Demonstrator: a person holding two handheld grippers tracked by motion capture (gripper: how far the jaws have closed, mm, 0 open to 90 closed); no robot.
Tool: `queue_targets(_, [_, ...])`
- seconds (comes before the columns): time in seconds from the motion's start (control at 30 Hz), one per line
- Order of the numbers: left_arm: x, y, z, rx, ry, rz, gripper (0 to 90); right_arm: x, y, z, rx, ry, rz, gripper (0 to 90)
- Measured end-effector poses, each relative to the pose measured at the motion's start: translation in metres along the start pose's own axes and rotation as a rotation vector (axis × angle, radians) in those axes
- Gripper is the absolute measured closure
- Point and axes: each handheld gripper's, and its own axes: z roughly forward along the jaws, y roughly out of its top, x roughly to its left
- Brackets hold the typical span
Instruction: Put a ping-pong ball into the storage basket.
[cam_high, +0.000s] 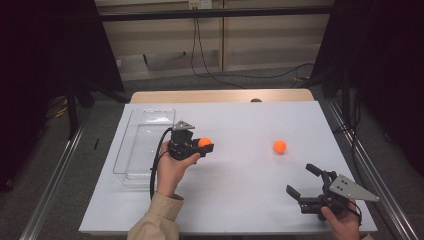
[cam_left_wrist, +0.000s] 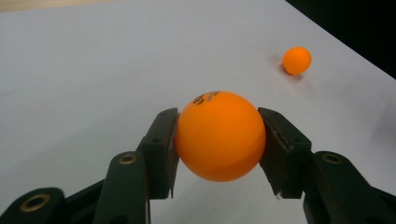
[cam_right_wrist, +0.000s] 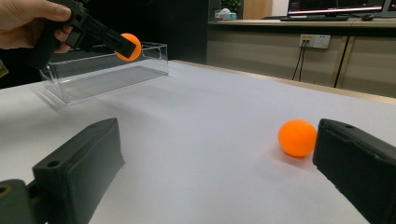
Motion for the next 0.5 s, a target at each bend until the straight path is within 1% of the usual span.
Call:
queue_targets(0.23, [0.0028,0.0006,-0.0058,-0.004,0.007,-0.006,50.9,0.0007,0.0002,-0.0001,0.0,0.0,-0.002,1.2])
queue_targets(0.33, [0.0036,0.0008,-0.0082,0.002,0.014,-0.001,50.9,0.0008,0.0003,-0.0001,-0.001,0.001,-0.004,1.2])
queue_targets(0.37, [0.0035,0.0007,-0.0084,-0.004,0.012,-0.008,50.9,0.0009,0.0002,-0.0001,0.0,0.0,-0.002,1.2])
queue_targets(0.5, [0.0049,0.0004,-0.0098,0.0,0.011,-0.015,50.9,0.0008,0.0004,-0.0001,-0.001,0.0,-0.005,1.2])
